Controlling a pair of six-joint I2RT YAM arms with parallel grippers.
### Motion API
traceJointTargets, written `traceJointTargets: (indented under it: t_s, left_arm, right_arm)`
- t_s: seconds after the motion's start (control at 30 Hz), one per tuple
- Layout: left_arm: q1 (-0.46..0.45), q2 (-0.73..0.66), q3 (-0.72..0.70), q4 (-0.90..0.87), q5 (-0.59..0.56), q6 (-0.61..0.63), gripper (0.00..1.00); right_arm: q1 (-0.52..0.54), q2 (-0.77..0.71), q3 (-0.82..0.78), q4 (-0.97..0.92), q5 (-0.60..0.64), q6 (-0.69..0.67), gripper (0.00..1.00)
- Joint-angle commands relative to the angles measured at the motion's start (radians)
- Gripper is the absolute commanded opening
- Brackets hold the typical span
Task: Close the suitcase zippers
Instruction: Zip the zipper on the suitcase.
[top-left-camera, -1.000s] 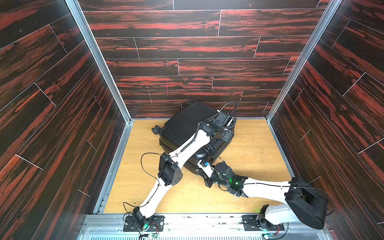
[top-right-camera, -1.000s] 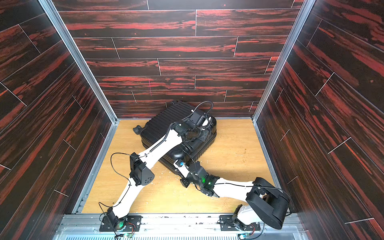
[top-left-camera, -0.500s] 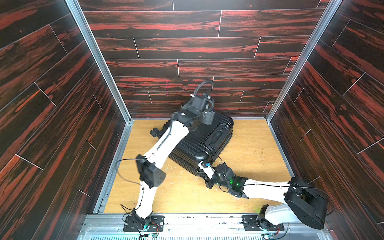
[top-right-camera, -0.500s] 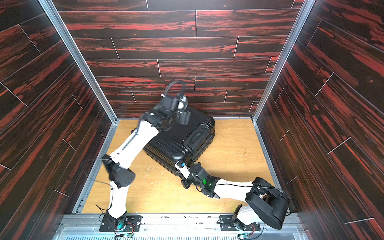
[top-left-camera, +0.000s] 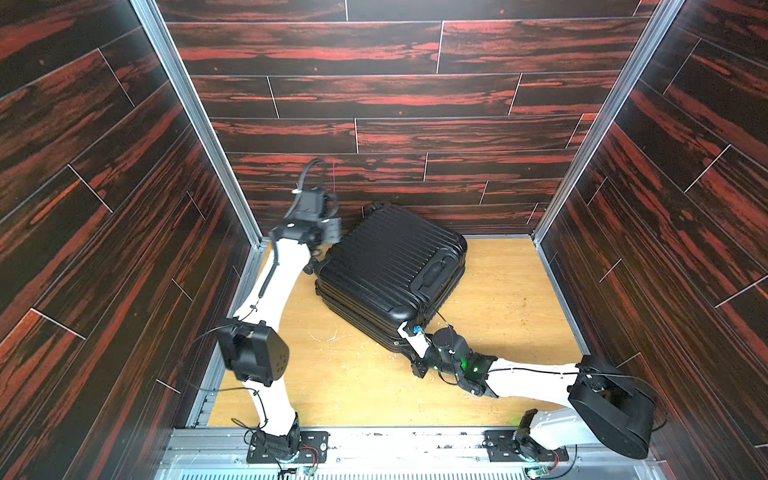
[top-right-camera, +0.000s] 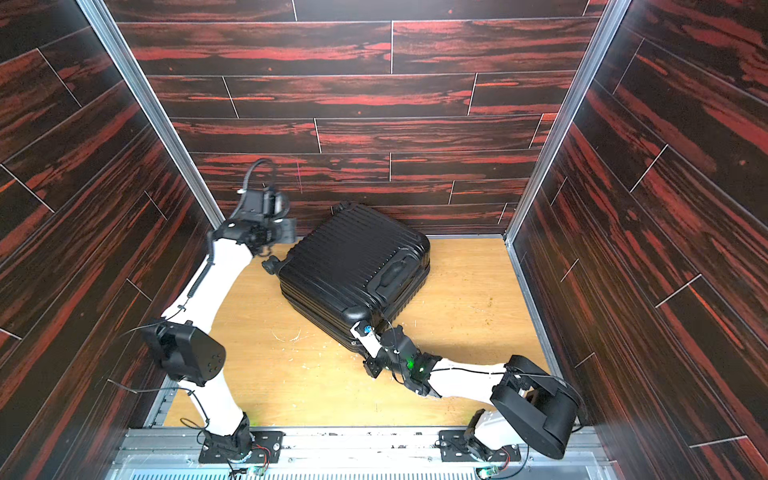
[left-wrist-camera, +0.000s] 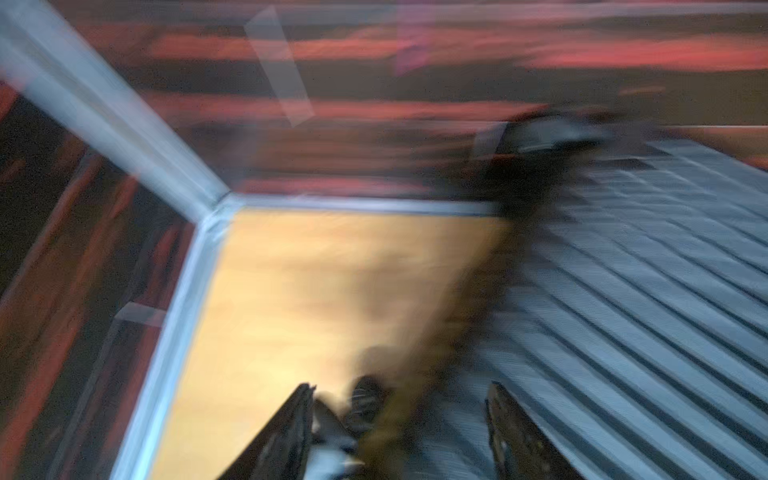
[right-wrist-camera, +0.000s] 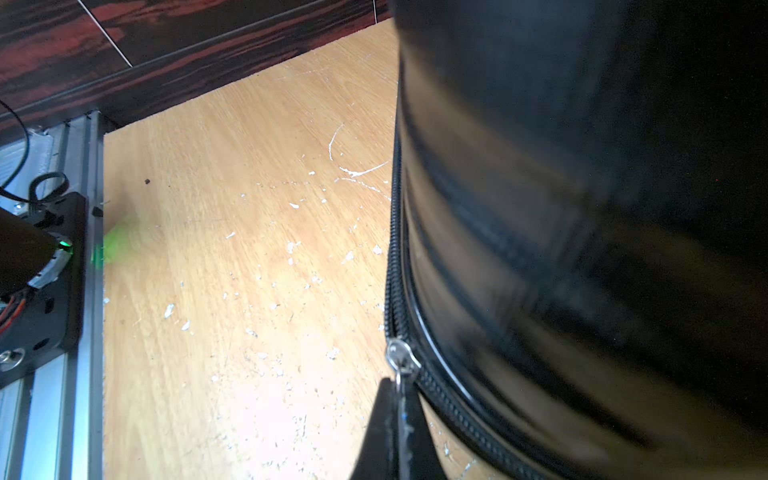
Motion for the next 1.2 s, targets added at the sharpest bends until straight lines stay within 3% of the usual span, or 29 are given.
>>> traceJointTargets:
  t_s: [0.0,0.37,0.63,0.83,1.17]
  left_arm:
    - [0.057,-0.037,-0.035,0.048,0.027,-0.042,0.66]
    - [0.084,0.169,0.101,-0.069,0.089,-0.003,0.6]
    - [0.083,0.22,0.114,-0.202,0.194,0.009,0.52]
    - [0.077,0.108,-0.08,-0.25,0.255,0.017,0.47]
    - [0.063,-0.196,-0.464,-0.161,0.38,-0.018,0.46]
  right_arm:
    - [-0.001,-0.032,-0.013,0.024,-0.02,0.002,0.0]
    - [0.0,-0.101,-0.033,-0.023,-0.011,0.008,0.0]
    - [0.0,-0.135,-0.058,-0.044,0.019,0.01,0.0]
    - [0.0,-0.185,-0.077,-0.092,0.084,-0.013,0.0]
    - [-0.003,-0.25,-0.089,-0.211,0.174,-0.026,0.0]
